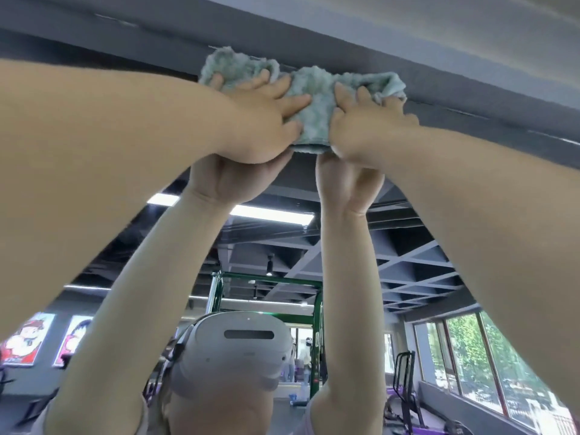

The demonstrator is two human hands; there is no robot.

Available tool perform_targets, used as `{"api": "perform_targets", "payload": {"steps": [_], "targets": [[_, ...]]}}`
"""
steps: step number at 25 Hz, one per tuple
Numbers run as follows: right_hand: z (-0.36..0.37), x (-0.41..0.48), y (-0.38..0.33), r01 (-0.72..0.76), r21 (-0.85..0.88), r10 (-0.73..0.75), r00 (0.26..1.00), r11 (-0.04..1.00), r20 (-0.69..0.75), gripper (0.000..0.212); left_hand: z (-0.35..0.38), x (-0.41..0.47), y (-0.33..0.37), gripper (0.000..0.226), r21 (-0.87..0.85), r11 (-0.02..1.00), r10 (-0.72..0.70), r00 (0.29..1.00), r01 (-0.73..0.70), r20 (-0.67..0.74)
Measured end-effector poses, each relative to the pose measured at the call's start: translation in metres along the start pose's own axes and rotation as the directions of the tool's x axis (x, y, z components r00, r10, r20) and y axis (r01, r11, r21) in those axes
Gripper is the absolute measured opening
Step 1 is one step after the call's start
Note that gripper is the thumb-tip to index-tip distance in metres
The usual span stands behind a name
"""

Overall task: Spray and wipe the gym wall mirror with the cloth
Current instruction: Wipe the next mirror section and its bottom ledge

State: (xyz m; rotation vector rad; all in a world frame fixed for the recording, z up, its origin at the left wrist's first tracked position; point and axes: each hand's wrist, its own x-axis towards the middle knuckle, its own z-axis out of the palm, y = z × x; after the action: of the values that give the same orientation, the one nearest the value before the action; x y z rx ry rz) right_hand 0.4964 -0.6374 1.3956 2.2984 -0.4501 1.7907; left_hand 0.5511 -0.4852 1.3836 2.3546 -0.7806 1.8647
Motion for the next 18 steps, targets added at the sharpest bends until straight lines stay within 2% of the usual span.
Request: {"api": "perform_targets", "payload": {"steps": [2, 10, 15, 18], "targets": [[0.0, -0.014, -0.041, 0.022, 0.048, -0.02, 0.999, 0.999, -0.044, 0.053, -0.003, -0.014, -0.04, 0.052, -0.011, 0.999, -0.048, 0.999, 0.048, 0.006], [0.001, -0.038, -0.198, 0.217, 0.094, -0.216, 0.976, 0.972, -0.023, 0.052, -0.004, -0.095, -0.179, 0.054, -0.035, 0.98, -0.193, 0.981, 0.194, 0.026], [0.001, -0.042, -0.192, 0.251, 0.093, -0.252, 0.968, 0.964, -0.001, 0.054, -0.008, -0.093, -0.167, 0.054, -0.069, 0.961, -0.264, 0.963, 0.267, 0.054], [0.005, -0.041, -0.154, 0.217, 0.105, -0.216, 0.976, 0.971, -0.024, 0.054, -0.005, -0.076, -0.132, 0.054, -0.072, 0.97, -0.232, 0.972, 0.233, 0.026]]}}
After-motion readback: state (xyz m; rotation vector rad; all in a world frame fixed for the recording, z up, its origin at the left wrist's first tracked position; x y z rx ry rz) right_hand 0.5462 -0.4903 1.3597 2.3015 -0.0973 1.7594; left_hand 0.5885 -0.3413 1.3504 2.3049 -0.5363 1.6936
